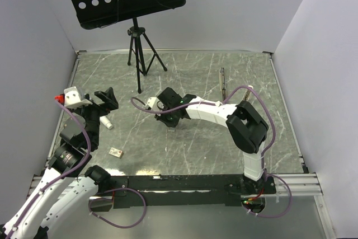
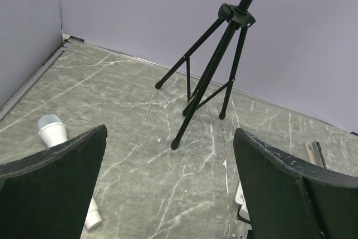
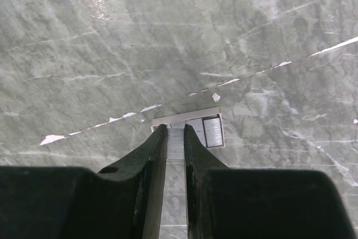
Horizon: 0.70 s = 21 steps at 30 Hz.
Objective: Unload the staples from the stapler
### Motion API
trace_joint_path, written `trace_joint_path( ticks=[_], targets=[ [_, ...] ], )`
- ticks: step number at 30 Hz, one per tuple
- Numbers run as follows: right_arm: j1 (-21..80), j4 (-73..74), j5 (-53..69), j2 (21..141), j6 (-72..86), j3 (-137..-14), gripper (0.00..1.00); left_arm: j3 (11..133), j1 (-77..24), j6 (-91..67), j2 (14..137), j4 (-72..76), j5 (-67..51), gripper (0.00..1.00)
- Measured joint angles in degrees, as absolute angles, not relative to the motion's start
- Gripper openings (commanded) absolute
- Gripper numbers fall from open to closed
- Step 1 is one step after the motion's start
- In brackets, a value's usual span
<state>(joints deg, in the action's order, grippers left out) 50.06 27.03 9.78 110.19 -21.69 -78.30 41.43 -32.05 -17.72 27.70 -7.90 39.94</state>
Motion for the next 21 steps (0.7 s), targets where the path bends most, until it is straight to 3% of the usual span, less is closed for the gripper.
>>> trace_joint_path(
  ticks=[21],
  targets=[
    [49.7, 26.6, 10.0, 111.8, -22.5, -77.1, 0.23, 41.4, -32.1, -17.7, 28.0, -7.9, 39.9, 0.99]
  ],
)
